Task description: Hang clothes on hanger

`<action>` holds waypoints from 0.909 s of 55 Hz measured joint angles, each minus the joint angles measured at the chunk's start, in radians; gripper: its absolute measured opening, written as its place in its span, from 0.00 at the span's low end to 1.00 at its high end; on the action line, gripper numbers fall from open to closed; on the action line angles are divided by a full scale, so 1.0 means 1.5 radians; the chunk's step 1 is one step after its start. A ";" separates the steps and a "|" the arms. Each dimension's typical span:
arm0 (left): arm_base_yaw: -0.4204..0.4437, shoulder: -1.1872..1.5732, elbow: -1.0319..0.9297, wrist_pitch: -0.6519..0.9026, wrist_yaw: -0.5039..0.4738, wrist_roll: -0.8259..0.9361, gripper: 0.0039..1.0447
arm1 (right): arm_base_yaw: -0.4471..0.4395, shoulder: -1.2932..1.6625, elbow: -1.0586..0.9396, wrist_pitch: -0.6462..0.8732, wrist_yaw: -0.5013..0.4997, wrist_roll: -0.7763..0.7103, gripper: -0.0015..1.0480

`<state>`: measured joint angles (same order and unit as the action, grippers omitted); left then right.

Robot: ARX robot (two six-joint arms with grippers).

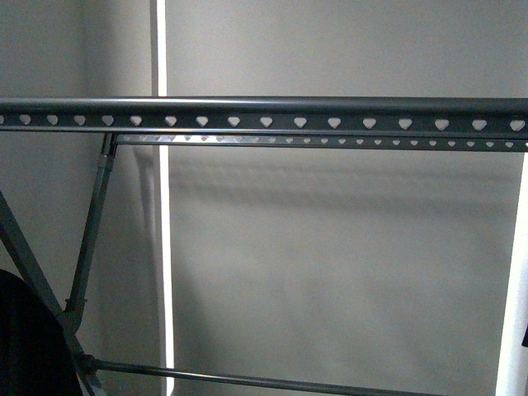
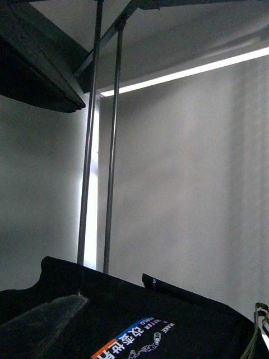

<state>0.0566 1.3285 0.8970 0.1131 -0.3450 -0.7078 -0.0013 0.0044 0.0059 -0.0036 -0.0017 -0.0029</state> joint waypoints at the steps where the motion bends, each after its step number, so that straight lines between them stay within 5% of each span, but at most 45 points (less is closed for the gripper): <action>1: 0.000 0.007 0.013 -0.004 -0.004 -0.005 0.94 | 0.000 0.000 0.000 0.000 0.000 0.000 0.93; 41: 0.016 0.237 0.226 -0.107 -0.073 -0.065 0.94 | 0.000 0.000 0.000 0.000 0.000 0.000 0.93; 50: 0.022 0.245 0.232 -0.115 -0.078 -0.066 0.66 | 0.000 0.000 0.000 0.000 0.000 0.000 0.93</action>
<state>0.0891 1.6958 1.2457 -0.0593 -0.4614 -0.8070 -0.0013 0.0044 0.0059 -0.0036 -0.0017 -0.0029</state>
